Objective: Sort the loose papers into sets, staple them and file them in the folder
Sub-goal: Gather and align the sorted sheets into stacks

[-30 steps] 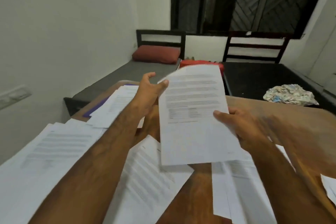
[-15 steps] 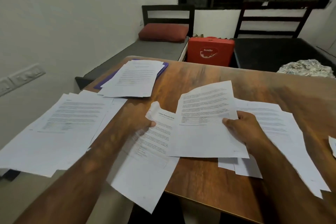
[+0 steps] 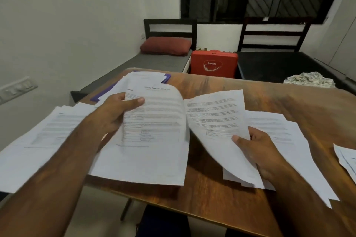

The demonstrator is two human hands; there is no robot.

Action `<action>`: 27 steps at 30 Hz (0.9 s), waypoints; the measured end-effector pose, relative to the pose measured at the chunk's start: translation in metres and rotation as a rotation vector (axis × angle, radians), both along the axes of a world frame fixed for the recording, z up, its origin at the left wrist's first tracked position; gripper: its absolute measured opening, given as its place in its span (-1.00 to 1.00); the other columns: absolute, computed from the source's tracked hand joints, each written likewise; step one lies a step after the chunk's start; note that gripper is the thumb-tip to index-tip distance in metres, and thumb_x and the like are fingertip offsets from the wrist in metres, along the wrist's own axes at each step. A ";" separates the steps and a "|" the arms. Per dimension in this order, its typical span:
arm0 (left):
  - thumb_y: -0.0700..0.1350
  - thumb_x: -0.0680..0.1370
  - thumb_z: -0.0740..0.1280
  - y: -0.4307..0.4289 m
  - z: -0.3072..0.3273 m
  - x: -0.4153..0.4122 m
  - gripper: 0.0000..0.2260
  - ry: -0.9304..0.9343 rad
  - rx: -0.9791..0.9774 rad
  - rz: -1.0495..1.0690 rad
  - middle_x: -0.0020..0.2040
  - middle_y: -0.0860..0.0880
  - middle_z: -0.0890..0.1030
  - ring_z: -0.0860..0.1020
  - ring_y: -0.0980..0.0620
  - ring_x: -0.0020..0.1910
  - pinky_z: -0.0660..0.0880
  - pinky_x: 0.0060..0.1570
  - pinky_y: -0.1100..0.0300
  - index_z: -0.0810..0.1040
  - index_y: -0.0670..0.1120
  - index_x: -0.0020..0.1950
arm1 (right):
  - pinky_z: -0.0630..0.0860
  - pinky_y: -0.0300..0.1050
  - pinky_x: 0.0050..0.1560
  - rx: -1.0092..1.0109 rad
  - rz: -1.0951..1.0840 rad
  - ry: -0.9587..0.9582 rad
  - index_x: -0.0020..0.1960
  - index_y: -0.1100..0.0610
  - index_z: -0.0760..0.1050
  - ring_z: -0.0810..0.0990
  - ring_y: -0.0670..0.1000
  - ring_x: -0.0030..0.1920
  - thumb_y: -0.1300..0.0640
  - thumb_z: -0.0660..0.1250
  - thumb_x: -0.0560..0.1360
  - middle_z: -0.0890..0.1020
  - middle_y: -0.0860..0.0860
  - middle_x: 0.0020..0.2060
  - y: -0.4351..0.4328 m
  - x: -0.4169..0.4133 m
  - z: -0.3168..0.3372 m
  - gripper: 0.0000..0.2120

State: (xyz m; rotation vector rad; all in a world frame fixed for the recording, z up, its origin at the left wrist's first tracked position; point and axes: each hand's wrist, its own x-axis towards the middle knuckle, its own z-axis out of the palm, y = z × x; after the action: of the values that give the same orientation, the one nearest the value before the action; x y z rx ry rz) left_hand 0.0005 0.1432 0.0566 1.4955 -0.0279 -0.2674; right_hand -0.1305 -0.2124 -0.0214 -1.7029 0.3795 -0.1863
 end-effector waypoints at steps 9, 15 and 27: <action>-0.23 0.53 0.47 -0.031 0.001 0.011 -0.73 0.075 -0.286 0.063 0.18 -0.21 0.70 0.67 -0.25 0.19 0.53 0.27 -0.22 0.64 -0.15 0.24 | 0.67 -0.01 -0.03 -0.003 -0.032 0.014 0.19 -0.01 0.62 0.74 0.07 -0.01 0.19 0.39 0.63 0.74 -0.05 0.09 -0.002 0.014 0.007 -0.82; -0.18 0.47 0.56 -0.078 -0.023 0.011 -0.71 -0.043 0.120 0.006 0.01 -0.09 0.76 0.75 -0.07 -0.05 0.68 -0.13 0.09 0.61 -0.16 0.14 | 0.70 -0.06 -0.18 0.350 0.201 0.048 0.27 0.13 0.62 0.77 0.12 -0.01 0.23 0.39 0.62 0.77 0.06 0.06 0.039 0.021 0.018 -0.76; 0.39 0.37 0.49 -0.059 -0.065 0.023 -0.15 -0.170 1.276 0.009 0.40 -0.11 0.48 0.53 -0.16 0.32 0.52 0.31 -0.11 0.23 -0.02 0.46 | 0.50 -0.17 -0.47 -0.180 0.317 0.288 -0.04 0.24 0.67 0.64 0.15 -0.41 -0.07 0.18 0.73 0.72 0.19 -0.25 0.024 0.022 0.024 -0.54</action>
State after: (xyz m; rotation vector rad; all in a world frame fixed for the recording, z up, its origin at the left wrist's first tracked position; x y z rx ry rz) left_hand 0.0232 0.0846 -0.0084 2.7836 0.0213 -0.1353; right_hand -0.1083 -0.1887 0.0025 -1.9483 0.3058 0.2673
